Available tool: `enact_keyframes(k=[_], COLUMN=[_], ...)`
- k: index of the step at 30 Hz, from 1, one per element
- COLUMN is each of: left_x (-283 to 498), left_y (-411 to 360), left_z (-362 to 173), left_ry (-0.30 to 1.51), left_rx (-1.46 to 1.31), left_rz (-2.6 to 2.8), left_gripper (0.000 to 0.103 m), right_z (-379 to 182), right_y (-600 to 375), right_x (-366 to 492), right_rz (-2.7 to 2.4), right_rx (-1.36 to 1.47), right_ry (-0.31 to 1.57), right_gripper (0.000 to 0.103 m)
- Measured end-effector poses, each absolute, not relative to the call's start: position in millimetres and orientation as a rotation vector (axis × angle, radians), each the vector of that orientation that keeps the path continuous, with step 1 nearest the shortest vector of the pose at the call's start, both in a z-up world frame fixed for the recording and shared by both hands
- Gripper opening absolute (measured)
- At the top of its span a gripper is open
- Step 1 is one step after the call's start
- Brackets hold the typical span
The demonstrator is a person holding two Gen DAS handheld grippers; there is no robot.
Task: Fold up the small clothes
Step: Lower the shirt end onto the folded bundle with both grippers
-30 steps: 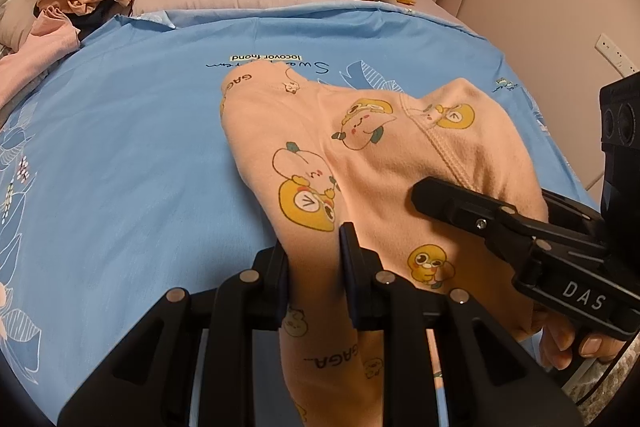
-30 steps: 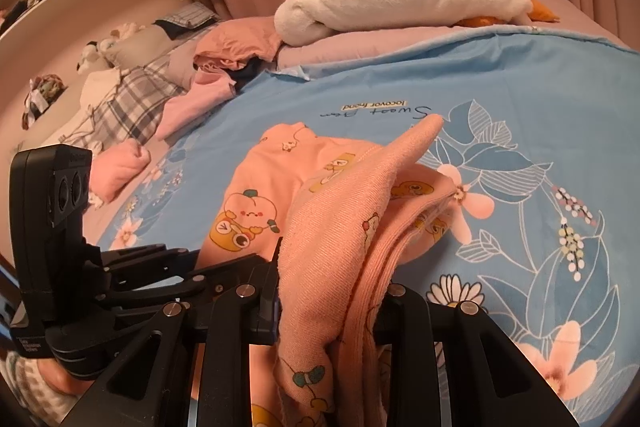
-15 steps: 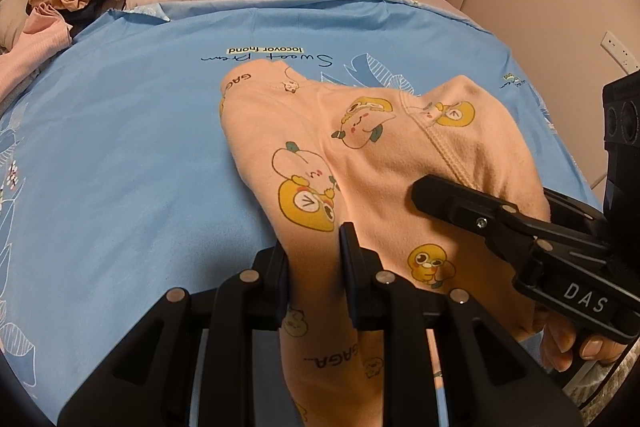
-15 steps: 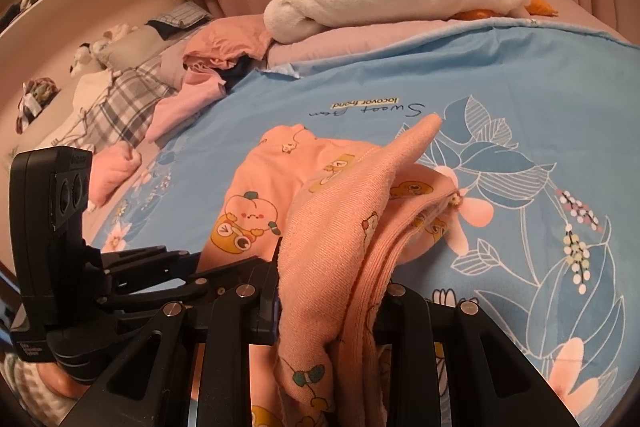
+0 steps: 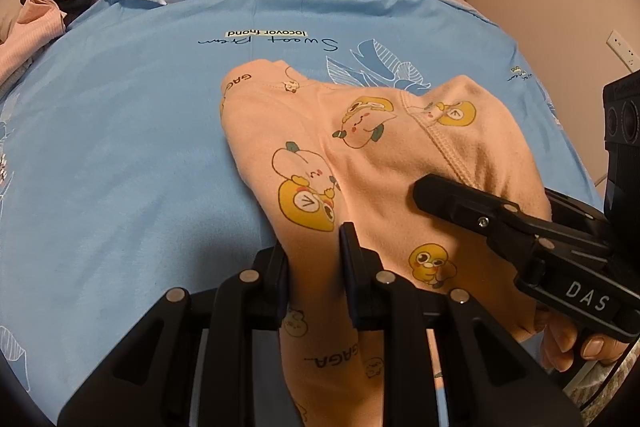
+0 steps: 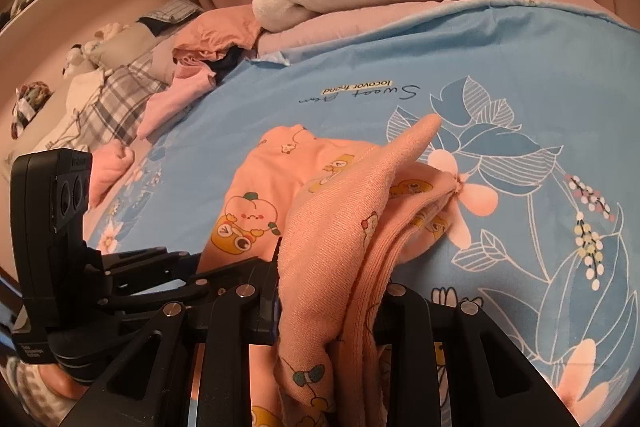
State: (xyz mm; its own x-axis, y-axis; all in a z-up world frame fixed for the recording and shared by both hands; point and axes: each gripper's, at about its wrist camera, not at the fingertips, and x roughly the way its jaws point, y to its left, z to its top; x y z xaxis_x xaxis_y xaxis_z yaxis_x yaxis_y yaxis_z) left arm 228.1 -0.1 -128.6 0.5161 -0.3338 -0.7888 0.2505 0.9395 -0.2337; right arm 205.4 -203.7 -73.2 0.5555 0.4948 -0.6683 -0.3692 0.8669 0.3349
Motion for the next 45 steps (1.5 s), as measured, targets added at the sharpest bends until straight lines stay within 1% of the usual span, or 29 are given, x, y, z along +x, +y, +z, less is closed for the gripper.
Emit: enact_keyframes(k=[17,25,33,45], left_x=[233.7,233.9,234.7,231.3], left_y=[2.3,3.2,9.0,12.1], left_z=[-135.4,-137.0,-138.8,-137.5], left_ry=[0.986,0.987,0.992,0.991], left_rx=[-0.100,-0.097,-0.098,-0.088], left_rz=[-0.347,-0.335,-0.308,-0.300], left_gripper=[0.027,0.033,0.048,0.049], right_z=[-91.1,-99.5,-103.5,-101.0], right_y=[-220.4,-228.9,-236.9,-250.5], right_x=[216.7,219.4,218.7,215.7], right_rz=[0.483,0.466,0.450,0.426], right_rx=[0.238,0.265,0.297,0.316], right_ry=[0.905,0.941,0.960,0.959], right_gripper=[0.030,0.031,0.038,0.040])
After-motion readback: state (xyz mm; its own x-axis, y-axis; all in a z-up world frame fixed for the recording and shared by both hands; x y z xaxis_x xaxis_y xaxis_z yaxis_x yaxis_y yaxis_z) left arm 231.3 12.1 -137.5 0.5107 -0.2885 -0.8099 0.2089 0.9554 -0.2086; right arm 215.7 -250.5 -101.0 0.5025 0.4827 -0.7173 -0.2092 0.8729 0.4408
